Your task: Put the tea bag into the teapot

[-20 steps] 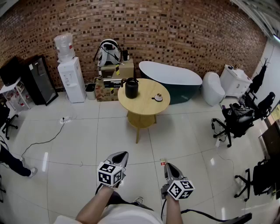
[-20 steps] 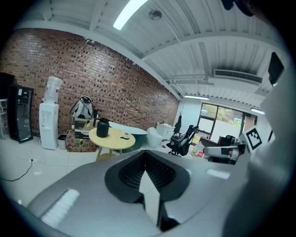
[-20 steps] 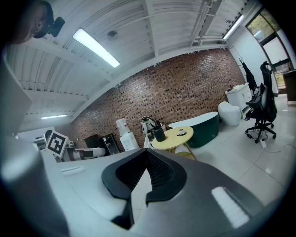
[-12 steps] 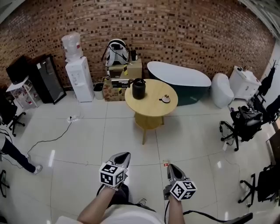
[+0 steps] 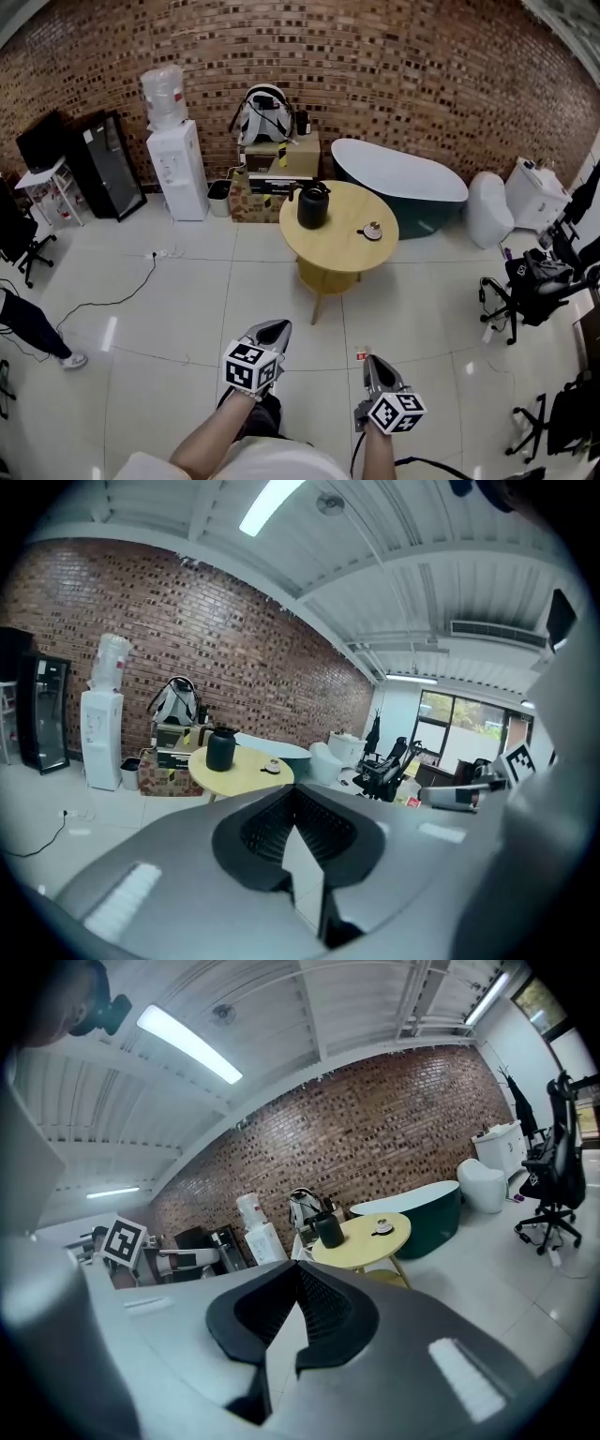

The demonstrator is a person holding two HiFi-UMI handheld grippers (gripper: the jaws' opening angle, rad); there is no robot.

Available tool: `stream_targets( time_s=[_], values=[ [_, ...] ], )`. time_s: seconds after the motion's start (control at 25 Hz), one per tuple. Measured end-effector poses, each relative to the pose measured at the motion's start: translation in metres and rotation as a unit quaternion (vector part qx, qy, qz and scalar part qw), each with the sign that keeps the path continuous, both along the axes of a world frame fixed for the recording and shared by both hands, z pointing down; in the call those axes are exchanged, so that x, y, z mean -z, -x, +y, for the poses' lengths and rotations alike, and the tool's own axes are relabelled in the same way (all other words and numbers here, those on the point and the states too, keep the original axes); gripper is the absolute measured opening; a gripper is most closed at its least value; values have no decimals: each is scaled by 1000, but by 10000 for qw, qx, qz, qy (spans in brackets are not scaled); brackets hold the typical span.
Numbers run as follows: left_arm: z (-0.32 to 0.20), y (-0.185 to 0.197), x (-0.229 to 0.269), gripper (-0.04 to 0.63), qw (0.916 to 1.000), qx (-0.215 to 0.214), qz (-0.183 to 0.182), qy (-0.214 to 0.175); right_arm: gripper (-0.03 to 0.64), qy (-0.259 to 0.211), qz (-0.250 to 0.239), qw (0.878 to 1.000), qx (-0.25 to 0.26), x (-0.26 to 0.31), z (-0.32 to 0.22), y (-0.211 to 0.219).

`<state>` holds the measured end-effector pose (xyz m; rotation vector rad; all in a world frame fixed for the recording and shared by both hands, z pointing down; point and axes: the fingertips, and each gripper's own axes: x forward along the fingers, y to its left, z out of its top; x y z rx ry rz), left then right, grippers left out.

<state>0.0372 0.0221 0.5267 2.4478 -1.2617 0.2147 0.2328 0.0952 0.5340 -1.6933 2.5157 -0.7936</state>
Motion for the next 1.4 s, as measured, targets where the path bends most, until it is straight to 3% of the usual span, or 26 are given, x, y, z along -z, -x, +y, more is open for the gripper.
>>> stream_targets(
  time_s=[0.24,0.68,1.0,1.4],
  values=[
    [-79,5,3,12,9999,-155,21,-32,2,34,4,9999,-120,2,-76,9],
    [-196,69,18,12,9999,-118,74,-74,2,-13,257,9996,-116,22,-210,61],
    [-238,97,18,12,9995,-251,167,-49,2,-169,672,9974,-197,35,-271,84],
    [-272,97,15,12,9993,-240,277,-26,3,-457,1432,9886,90,60,-374,88]
  ],
)
